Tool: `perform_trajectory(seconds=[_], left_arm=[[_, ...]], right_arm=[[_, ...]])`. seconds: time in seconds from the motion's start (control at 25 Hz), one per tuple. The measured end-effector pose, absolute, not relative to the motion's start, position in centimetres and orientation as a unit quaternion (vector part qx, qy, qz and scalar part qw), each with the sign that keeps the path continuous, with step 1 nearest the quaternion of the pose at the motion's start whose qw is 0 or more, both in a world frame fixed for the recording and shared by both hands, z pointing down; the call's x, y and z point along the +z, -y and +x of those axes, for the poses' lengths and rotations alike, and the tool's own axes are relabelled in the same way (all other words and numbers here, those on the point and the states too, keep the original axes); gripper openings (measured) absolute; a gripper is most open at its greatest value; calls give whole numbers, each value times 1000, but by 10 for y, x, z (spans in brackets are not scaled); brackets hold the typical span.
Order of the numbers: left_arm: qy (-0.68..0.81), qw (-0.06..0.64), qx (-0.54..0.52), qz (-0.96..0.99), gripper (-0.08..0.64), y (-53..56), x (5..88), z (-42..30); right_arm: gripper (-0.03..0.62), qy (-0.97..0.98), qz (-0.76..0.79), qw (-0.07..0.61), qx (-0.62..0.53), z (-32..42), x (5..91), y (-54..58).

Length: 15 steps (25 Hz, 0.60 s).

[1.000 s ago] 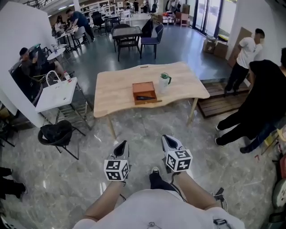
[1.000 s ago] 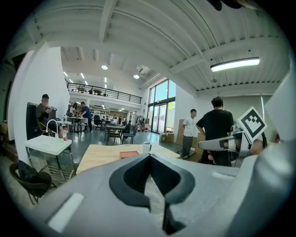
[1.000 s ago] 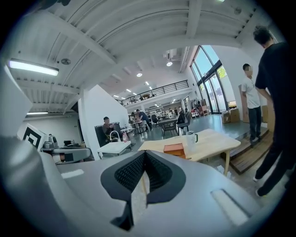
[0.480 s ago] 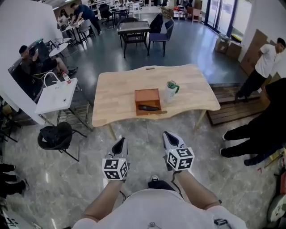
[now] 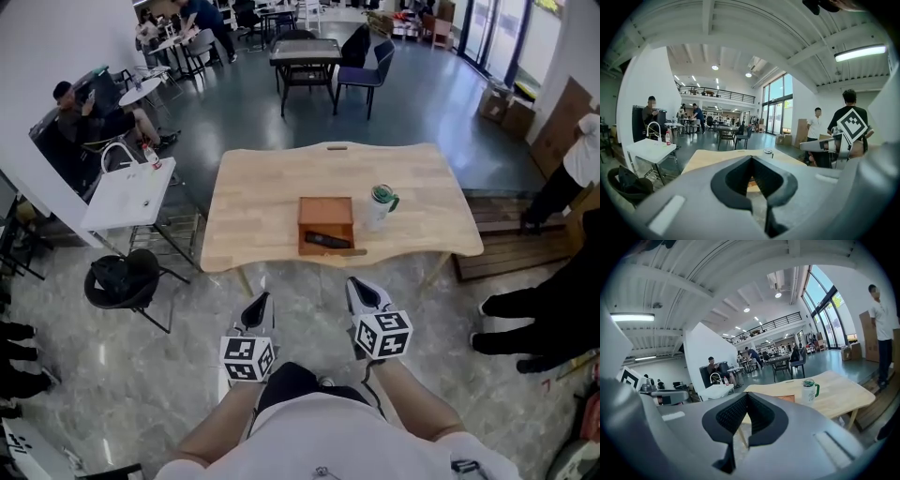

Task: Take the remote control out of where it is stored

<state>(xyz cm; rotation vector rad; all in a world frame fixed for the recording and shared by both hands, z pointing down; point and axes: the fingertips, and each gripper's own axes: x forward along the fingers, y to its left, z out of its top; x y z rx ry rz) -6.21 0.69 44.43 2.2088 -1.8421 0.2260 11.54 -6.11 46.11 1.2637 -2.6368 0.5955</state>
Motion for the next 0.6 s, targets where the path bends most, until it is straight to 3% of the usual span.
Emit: perform_trajectory(seconds=[0.6], left_arm=[[602,144,73,782,1,170,479,-117]], right_arm=[[26,877,424,92,208,49,491,214]])
